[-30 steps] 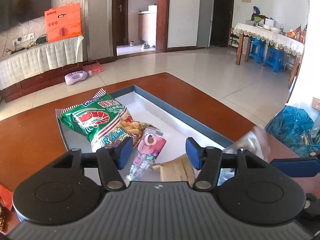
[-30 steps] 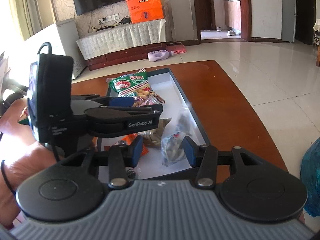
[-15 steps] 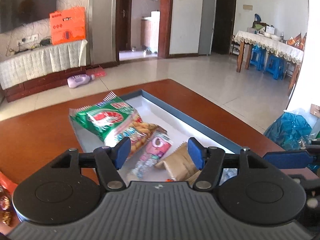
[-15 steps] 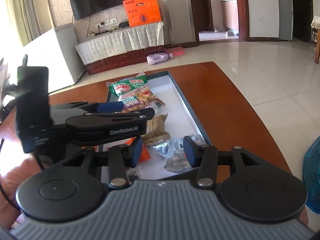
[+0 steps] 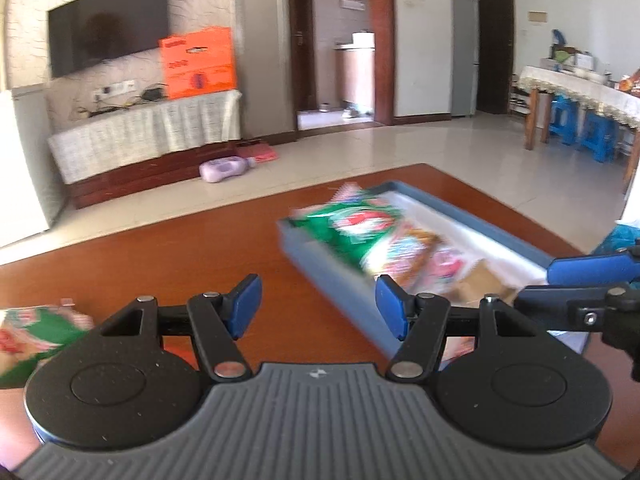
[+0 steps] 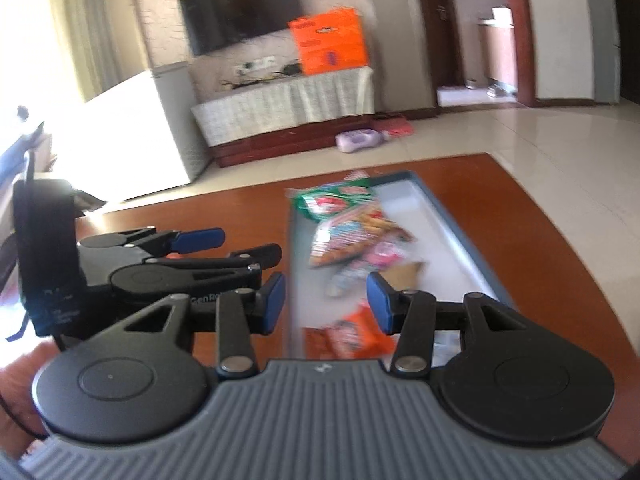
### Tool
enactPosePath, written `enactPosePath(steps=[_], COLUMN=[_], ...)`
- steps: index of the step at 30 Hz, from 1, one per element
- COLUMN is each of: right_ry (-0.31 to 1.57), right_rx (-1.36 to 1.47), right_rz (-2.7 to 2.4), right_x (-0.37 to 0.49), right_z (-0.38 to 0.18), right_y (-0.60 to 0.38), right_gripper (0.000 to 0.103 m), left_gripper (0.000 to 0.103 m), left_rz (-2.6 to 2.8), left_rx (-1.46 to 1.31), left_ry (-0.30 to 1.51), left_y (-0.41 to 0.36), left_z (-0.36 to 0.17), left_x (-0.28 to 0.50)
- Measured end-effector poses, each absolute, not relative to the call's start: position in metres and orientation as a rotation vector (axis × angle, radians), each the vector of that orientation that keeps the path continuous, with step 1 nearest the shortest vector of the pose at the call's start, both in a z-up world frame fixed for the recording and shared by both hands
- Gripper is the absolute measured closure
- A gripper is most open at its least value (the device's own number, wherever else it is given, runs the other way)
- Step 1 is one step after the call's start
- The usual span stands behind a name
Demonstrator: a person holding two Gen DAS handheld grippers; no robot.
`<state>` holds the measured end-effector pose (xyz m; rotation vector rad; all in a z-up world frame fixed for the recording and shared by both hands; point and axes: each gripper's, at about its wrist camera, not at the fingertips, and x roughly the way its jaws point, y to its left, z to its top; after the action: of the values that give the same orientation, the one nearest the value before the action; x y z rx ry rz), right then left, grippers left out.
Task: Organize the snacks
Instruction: 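Withdraw both open tools from the box toward the remaining snacks, then grasp the wrapped bread packet with the left tool while the right tool grips the gold chocolates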
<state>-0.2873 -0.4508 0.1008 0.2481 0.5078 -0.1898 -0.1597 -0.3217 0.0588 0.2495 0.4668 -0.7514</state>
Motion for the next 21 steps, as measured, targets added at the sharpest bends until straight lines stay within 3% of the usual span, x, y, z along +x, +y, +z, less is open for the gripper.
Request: enactPosePath(steps=[12, 21], right_ry=[0.595, 0.686], right_rx=[0.137, 0.096], right_rz=[0.014, 0.066], right_x=[-0.222, -0.181], right_z=[0.078, 0.049], right_y=[-0.354, -0.314], right_gripper=[0.054, 0.056], left_gripper=[0.035, 0.032], left_rz=[-0.558, -0.66], left_rx=[0.311, 0.354], left_ry=[0.516, 0.517], left_y=[-0.167, -0.136], left_z=[0.04, 0.02], left_x=[-0.1, -0.083])
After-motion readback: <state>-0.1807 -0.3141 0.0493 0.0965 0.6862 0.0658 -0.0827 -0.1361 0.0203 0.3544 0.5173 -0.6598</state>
